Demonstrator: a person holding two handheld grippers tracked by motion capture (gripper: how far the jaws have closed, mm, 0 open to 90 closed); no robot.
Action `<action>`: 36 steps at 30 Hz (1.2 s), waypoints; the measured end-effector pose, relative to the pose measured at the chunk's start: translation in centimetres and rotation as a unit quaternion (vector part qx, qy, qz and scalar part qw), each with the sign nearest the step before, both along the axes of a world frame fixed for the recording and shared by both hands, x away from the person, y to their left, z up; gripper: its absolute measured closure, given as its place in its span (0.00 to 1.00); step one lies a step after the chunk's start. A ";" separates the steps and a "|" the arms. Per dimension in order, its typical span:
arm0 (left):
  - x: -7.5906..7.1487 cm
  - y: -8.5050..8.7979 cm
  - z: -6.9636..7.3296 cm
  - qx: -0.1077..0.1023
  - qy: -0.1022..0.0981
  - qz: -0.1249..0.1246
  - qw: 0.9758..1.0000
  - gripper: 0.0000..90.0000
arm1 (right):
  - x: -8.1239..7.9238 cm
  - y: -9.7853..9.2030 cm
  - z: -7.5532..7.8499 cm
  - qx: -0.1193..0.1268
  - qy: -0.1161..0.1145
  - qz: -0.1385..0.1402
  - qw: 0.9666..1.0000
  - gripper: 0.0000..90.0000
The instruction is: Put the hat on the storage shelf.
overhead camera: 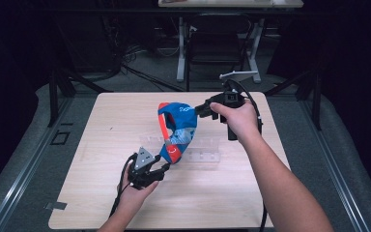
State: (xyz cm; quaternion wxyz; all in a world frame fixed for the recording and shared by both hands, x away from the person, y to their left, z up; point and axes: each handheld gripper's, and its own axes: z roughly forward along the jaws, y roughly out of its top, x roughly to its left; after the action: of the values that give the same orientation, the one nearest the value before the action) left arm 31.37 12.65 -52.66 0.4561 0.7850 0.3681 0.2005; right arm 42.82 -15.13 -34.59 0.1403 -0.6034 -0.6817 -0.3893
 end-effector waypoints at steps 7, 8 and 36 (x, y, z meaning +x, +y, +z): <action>-0.3 0.6 -0.1 -0.001 -0.004 0.002 1.000 0.55 | -0.2 0.2 0.0 -0.007 -0.005 0.003 1.000 0.77; -0.3 0.7 -0.1 0.000 -0.002 0.004 1.000 0.55 | -0.2 0.2 0.0 -0.008 -0.008 0.003 1.000 0.77; -1.7 7.1 -0.3 -0.003 0.027 0.066 0.997 0.43 | -2.3 -2.0 0.2 -0.058 -0.069 -0.012 0.996 0.59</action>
State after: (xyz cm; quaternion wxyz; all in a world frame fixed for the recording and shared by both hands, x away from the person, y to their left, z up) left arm 29.63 19.77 -52.93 0.4339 0.7631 0.4315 0.2080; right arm 40.49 -17.15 -34.40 0.0532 -0.5898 -0.7040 -0.3919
